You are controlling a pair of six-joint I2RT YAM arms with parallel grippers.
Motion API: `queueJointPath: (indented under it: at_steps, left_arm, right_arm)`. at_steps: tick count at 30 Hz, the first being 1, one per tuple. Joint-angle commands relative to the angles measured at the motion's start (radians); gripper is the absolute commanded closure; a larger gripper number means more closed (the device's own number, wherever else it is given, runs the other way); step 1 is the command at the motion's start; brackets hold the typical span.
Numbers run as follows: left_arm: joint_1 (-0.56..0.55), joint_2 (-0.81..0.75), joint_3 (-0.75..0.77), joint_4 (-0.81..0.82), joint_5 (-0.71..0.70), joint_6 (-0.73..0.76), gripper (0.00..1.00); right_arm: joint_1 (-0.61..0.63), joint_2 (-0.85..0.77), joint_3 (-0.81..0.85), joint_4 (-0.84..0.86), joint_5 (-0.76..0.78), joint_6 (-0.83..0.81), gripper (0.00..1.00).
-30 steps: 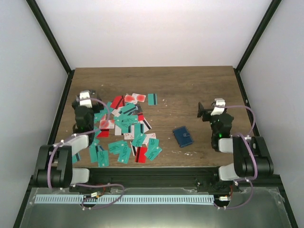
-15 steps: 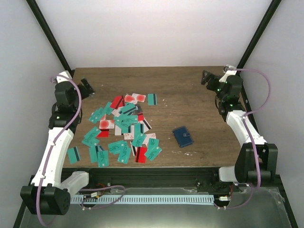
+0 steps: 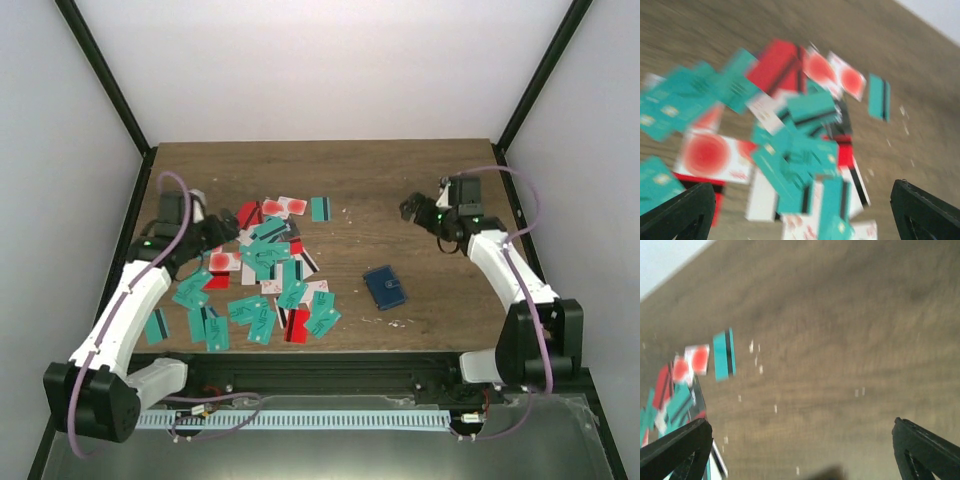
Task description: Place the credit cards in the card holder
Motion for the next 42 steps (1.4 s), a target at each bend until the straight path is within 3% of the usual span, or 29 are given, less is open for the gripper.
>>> queueJointPath:
  at_steps: [1,7,11,15,21,31,35,39,42]
  left_arm:
    - [-0.206,0.026,-0.048,-0.021,0.102,-0.111,0.06]
    - [-0.523,0.100,-0.122,0.155,0.132,-0.314,0.17]
    - [-0.688,0.211,-0.066,0.200,0.093,-0.386,0.21]
    - [-0.774,0.357,0.037,0.223,0.085,-0.397,0.25]
    - [-0.843,0.566,0.160,0.285,0.122,-0.415,0.30]
    - [-0.855,0.804,0.291,0.330,0.126,-0.413,0.36]
    - [-0.854,0.861,0.304,0.364,0.129,-0.415,0.37]
    - [-0.855,0.874,0.326,0.357,0.102,-0.404,0.39]
    - [-0.852,0.864,0.323,0.333,0.073,-0.373,0.41]
  right_arm:
    - [0.068,-0.105,-0.118,-0.192,0.019,0.057,0.01]
    - [0.085,-0.196,-0.276,-0.277,0.005,0.097,0.07]
    - [0.088,-0.190,-0.318,-0.272,-0.035,0.103,0.15]
    - [0.089,-0.150,-0.321,-0.244,-0.065,0.143,0.22]
    - [0.113,-0.096,-0.401,-0.165,-0.178,0.173,0.31]
    - [0.191,-0.152,-0.499,-0.094,-0.401,0.196,0.42]
    - [0.230,-0.219,-0.491,-0.177,-0.408,0.196,0.39]
    - [0.230,-0.327,-0.444,-0.315,-0.318,0.190,0.27]
    - [0.230,-0.370,-0.418,-0.374,-0.256,0.186,0.24]
